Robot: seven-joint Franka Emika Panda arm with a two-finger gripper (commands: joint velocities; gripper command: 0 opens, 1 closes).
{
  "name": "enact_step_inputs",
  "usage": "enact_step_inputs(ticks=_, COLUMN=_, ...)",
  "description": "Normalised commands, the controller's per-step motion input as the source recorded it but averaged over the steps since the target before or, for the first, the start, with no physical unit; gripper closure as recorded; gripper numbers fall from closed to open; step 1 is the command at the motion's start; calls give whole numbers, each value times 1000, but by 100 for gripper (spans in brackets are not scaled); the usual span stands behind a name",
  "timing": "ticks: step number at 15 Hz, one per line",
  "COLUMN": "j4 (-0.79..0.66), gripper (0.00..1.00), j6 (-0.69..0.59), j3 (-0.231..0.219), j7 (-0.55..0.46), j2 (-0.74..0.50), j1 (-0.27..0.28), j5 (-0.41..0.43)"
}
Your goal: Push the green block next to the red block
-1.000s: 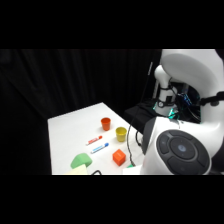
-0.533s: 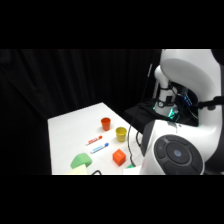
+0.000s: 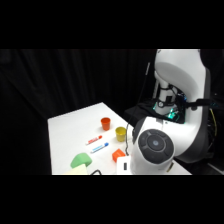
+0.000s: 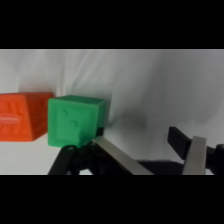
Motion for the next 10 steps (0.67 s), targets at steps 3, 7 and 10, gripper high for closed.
enact_step_inputs(ticks=3, j4=-756, gripper=0, j6=189, j3=-144, j7=-149, j2=-632, j1=-182, j5=-89)
enact_step_inputs(ticks=7, j4=-525, gripper=0, j6=46, j3=-39, j7=-295, j2=-587, j1=-262, j5=-55)
enact_step_inputs(ticks=10, j4=-158, gripper=0, j6=-272, j3=180, j7=-583, j2=-488, j1=-316, j5=158)
